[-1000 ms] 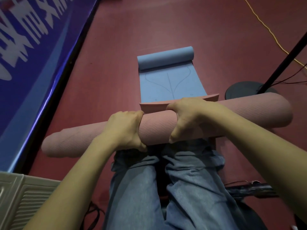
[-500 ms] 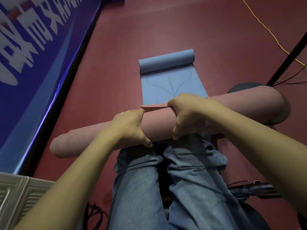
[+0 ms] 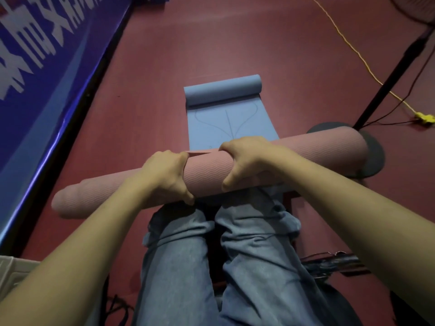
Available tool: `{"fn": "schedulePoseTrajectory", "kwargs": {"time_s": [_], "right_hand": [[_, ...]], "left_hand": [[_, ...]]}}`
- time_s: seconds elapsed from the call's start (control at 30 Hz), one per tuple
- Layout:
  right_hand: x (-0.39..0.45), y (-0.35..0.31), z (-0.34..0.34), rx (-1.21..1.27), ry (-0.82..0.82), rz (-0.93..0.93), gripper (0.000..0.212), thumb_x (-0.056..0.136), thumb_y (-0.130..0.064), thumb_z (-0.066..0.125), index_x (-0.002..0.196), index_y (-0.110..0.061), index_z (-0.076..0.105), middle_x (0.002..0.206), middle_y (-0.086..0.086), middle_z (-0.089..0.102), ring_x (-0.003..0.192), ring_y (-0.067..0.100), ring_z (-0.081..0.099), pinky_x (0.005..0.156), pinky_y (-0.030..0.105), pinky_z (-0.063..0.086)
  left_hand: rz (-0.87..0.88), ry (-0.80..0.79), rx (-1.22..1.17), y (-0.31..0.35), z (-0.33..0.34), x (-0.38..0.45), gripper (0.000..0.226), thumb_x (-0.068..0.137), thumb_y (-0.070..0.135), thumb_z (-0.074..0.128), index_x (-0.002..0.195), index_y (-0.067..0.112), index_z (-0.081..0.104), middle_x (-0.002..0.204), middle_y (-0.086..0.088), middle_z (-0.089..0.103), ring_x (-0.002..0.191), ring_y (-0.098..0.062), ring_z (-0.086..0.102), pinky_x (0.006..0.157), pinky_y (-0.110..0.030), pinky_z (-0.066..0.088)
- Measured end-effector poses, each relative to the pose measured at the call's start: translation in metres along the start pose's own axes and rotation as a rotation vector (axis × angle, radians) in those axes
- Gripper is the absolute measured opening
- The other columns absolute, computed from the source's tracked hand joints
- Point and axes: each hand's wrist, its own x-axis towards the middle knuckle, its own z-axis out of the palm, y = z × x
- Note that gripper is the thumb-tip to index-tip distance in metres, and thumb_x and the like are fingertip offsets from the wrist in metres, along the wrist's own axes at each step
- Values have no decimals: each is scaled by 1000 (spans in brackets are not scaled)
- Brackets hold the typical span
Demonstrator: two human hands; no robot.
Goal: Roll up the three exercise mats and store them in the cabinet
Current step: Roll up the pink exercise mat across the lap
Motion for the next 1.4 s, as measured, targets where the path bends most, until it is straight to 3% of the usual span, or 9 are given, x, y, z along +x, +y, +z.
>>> {"fn": "schedulePoseTrajectory", "kwargs": {"time_s": [0.27,0.43,0.63,0.73,0.93,1.03,1.2,1.3,1.4], "right_hand": [[-6,10,2,-75,6,-60,124,40,-75,87,146,-41,33,139,-6,51,125,22,50,103,41,41],[-39,68,-17,-95,-77,62,122,34,-65,91,141,-49,33,134,-14,55,120,20,56,101,42,47],[-77,127,-1,-171,48,179,115,31,-67,82,134,-47,36,123,-11,59,108,21,60,91,41,52],[-74,114,1,-160,77,157,109,28,-67,77,127,-47,37,116,-13,60,103,23,63,85,47,55],[-91,76,-11,-182,91,36,103,31,-67,79,122,-41,39,109,-10,64,93,24,65,77,38,53],[-100,51,-9,-199,114,-7,105,31,-68,80,123,-42,39,109,-10,63,92,24,65,79,39,54],[-108,22,-4,-175,106,-20,110,27,-66,79,126,-45,37,112,-8,62,93,26,64,84,45,55],[-117,12,-1,-202,114,-45,110,33,-64,82,131,-38,40,117,-6,62,95,26,63,84,42,55],[-124,-6,6,-255,145,-89,104,31,-67,75,123,-31,43,107,-3,64,89,28,64,79,43,55]], "left_hand": [[38,-75,-124,-5,-8,7,82,39,68,89,100,43,41,87,13,60,81,-17,60,71,-27,45],[53,-94,-189,-17,-9,3,76,41,64,92,95,48,42,81,23,57,77,-10,58,66,-24,42],[73,-74,-104,-24,-15,-1,89,33,73,85,112,49,51,88,18,63,80,-12,62,69,-25,46],[30,-88,-73,-28,-23,-14,86,30,75,83,106,47,54,85,19,64,78,-11,63,69,-27,52],[-41,-104,-73,-45,-28,-72,85,30,73,85,106,45,58,84,18,67,75,-3,64,69,-28,59],[-86,-106,-97,-56,-25,-114,82,31,69,87,105,45,59,81,19,66,72,3,62,64,-21,55],[-139,-108,-136,-58,-12,-159,88,30,66,87,111,46,59,86,17,68,78,-4,67,71,-31,60],[-166,-116,-142,-59,-8,-174,88,29,66,86,110,48,56,87,17,68,78,-5,67,72,-31,60],[-198,-110,-133,-70,-2,-193,88,28,67,85,108,49,55,84,18,67,76,-3,66,71,-30,60]]}}
